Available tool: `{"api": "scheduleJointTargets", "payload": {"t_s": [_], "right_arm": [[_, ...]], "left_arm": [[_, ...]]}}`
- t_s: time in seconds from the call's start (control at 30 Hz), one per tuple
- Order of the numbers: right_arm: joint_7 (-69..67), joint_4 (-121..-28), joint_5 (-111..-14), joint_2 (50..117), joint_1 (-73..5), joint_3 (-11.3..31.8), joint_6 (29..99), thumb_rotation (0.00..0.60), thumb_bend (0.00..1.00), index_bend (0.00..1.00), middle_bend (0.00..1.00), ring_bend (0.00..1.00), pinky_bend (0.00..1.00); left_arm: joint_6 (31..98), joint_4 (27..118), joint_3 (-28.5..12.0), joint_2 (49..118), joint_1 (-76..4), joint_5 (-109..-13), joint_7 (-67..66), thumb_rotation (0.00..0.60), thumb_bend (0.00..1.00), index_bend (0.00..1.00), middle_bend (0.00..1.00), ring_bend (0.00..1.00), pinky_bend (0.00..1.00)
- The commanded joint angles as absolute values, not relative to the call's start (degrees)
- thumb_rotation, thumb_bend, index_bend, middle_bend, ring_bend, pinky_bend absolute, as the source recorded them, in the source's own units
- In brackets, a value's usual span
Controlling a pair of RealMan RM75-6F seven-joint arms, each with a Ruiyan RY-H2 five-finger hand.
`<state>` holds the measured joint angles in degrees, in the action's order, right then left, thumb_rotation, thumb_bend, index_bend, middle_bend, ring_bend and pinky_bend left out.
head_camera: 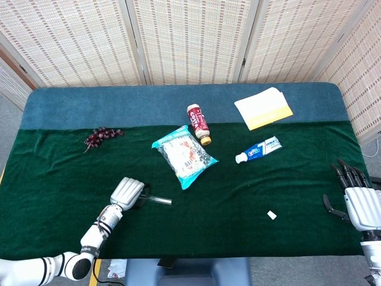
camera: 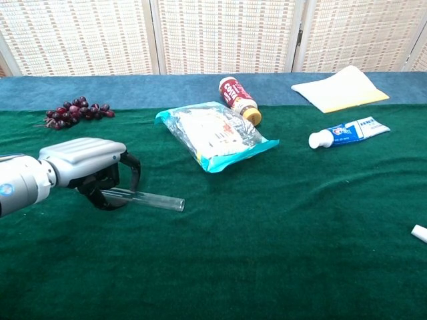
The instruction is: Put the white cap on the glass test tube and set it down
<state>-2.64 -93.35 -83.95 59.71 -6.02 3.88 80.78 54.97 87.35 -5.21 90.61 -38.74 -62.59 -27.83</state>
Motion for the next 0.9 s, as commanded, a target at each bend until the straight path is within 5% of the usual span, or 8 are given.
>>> {"api": "scheduleJointTargets", "payload": {"t_s": [0.03, 0.9], "right_arm": [[-2.7, -93.5, -84.0, 59.7, -5.9, 3.8, 80.9, 0.411, 0.53, 0.00, 0.03, 0.07, 0.07], [-1.2, -95.1, -88.2, 60.4, -7.7, 3.3, 80.6, 0.413, 0.53, 0.00, 0.13, 0.17, 0.09]], "left_arm": [[55.3, 87.0, -5.0, 90.6, -38.5, -63.2, -26.8, 0.600, 0.40, 0.58, 1.00, 1.00, 0.99], [60.0, 88.8, -5.9, 84.5, -34.5, -73.7, -7.4, 0.600, 0.52, 0.70, 1.00, 1.00, 1.00]]}}
